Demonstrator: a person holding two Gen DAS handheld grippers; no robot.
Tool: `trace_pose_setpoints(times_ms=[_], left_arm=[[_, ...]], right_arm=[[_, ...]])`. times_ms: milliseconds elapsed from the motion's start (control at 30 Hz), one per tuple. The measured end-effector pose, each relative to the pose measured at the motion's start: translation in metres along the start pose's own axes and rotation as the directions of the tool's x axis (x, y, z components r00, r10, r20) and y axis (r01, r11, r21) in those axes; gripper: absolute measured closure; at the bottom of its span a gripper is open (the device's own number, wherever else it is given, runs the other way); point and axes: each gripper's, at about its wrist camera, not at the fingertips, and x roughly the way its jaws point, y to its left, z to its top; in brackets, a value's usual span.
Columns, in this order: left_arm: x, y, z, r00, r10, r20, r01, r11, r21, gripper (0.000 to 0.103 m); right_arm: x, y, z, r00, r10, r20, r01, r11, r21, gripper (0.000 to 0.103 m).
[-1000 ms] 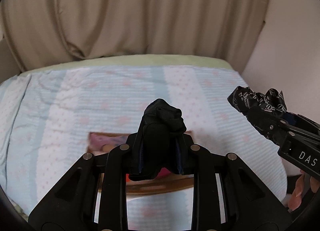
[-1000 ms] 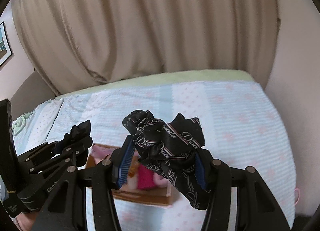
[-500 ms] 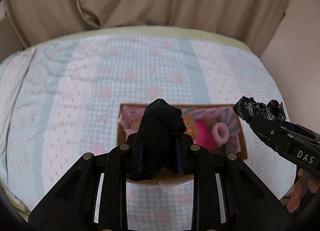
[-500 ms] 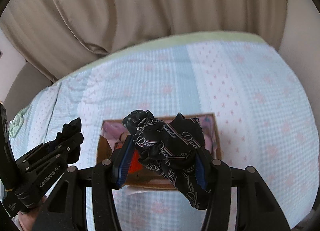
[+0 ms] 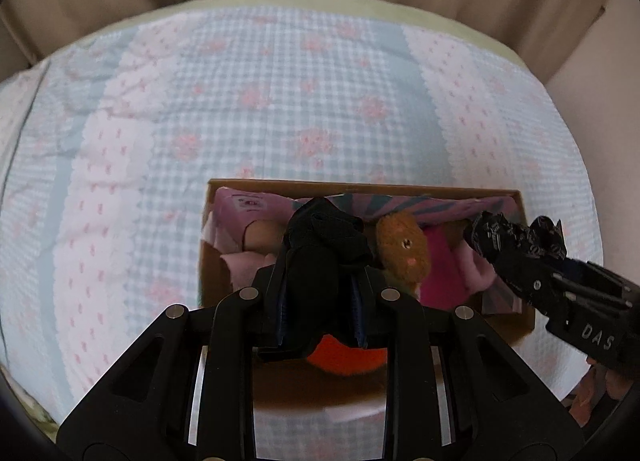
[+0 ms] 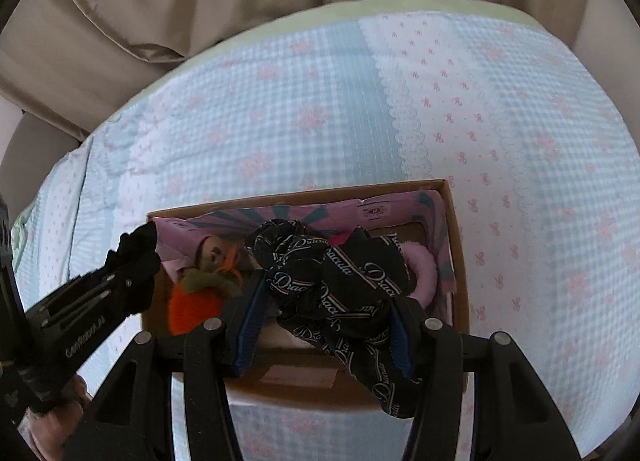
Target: Organize soft objects
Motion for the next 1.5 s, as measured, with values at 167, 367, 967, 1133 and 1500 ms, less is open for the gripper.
trace_pose_setpoints(times_ms=[167, 367, 967, 1133, 1500], left_arm=[[0.019, 0.002, 0.004, 0.999, 0.013, -0.036, -0.014, 1.0, -0.015, 0.081], [0.017, -0.002, 0.002, 0.999, 0.029, -0.035, -0.029, 1.0, 0.008, 0.0], [-0.023, 0.0, -0.028, 1.0, -0.011, 0.017, 0.011, 1.0, 0.006, 0.0], [-0.055, -0.004, -0.034, 0.998, -0.027, 0.058, 0.027, 1.0, 0.008, 0.0], [-0.182, -0.025, -0.044, 0.977, -0.023, 0.213, 0.013, 0.999, 0.048, 0.0]], right_arm=[[0.016, -0.006, 0.003, 0.999, 0.02, -0.037, -0.02, 1.0, 0.005, 0.053], [0.022, -0.012, 0.009, 0.997, 0.057, -0.055, -0.054, 0.997, 0.06, 0.013], [-0.021, -0.017, -0.006, 1.0, 0.001, 0.001, -0.001, 0.998, 0.068, 0.0], [-0.056, -0.009, -0.014, 0.999, -0.002, 0.054, 0.0, 0.999, 0.046, 0.0], [-0.19, 0.012, -0.033, 0.966, -0.089, 0.243, 0.101, 0.994, -0.041, 0.0]])
